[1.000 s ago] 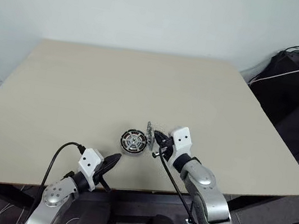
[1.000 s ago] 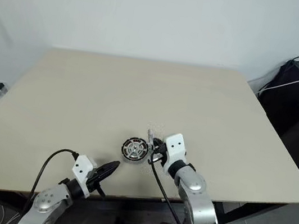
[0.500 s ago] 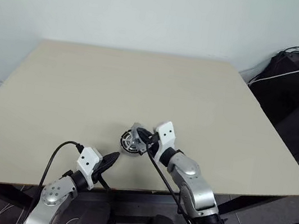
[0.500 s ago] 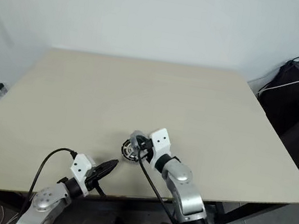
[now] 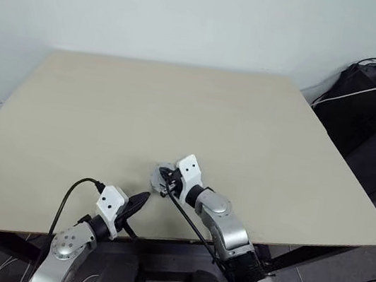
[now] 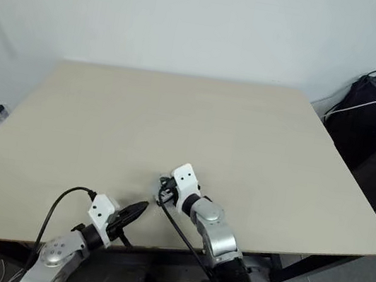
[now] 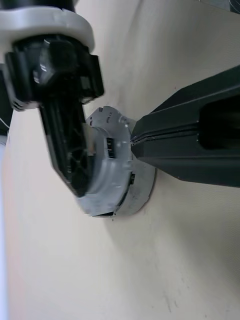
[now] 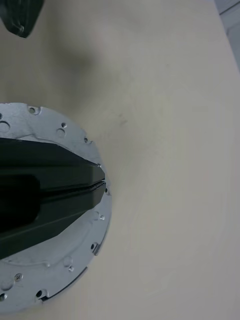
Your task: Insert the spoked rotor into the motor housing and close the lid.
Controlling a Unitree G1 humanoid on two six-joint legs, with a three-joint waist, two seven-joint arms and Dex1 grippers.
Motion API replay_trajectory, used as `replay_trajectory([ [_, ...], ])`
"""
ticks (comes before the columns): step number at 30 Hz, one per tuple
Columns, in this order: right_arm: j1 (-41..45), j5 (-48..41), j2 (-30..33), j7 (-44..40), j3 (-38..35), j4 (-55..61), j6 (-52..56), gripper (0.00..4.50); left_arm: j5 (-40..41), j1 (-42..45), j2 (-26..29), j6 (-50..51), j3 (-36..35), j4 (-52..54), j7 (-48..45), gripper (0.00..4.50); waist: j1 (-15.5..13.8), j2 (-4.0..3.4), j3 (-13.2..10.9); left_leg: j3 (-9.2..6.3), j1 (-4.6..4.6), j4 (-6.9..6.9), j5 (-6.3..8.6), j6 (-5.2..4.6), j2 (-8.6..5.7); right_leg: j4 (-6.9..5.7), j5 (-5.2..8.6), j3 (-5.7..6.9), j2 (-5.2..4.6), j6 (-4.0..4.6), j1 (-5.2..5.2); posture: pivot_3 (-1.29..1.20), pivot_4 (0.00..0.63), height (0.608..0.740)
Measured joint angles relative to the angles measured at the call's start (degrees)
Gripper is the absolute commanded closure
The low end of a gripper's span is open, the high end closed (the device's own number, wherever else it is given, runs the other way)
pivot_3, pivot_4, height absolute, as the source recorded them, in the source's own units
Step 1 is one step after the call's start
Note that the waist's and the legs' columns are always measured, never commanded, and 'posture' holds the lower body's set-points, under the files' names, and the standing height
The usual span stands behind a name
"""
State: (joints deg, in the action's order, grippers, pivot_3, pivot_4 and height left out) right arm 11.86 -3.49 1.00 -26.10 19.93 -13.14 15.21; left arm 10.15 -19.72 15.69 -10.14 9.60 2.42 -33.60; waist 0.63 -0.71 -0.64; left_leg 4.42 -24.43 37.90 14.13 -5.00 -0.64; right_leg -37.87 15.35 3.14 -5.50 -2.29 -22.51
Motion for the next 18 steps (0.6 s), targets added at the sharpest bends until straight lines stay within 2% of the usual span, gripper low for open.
replay_trajectory([
  [7,1.2,1.7,-0.7,1.5,-0.2,-2.4,-1.1,4.46,0.0,0.1,-0.3,0.0,0.0,0.1,0.2,4.5,0.0,-0.09,0.3,0.06,0.11,-0.03,0.0,0.0,0.0,-0.08,-0.02,-0.06,0.0,0.04,0.04,0.0,0.0,0.74],
  [13,-0.3,-0.2,0.8,-1.2,-0.8,4.1,-4.2,4.46,0.0,0.3,-0.4,0.0,0.1,0.1,0.2,4.5,0.0,-0.19,0.2,0.1,0.1,-0.05,0.0,0.0,0.0,-0.05,-0.03,-0.12,0.01,0.03,-0.01,0.0,0.0,0.74],
  [16,0.7,-0.7,3.3,-4.1,-0.7,7.0,-4.7,3.86,0.0,0.4,-0.4,0.0,0.1,0.1,0.2,4.5,0.0,-0.17,0.2,0.11,0.1,-0.05,0.0,0.0,0.01,0.0,-0.03,-0.12,0.02,0.03,0.0,0.0,0.0,0.74],
  [18,0.9,-0.6,4.7,-5.2,-0.7,6.8,-4.7,3.23,0.0,0.4,-0.5,0.0,0.1,0.1,0.2,4.5,-0.1,-0.16,0.2,0.12,0.1,-0.04,0.0,0.0,0.0,0.0,-0.03,-0.12,0.01,0.03,0.0,0.0,0.0,0.74],
])
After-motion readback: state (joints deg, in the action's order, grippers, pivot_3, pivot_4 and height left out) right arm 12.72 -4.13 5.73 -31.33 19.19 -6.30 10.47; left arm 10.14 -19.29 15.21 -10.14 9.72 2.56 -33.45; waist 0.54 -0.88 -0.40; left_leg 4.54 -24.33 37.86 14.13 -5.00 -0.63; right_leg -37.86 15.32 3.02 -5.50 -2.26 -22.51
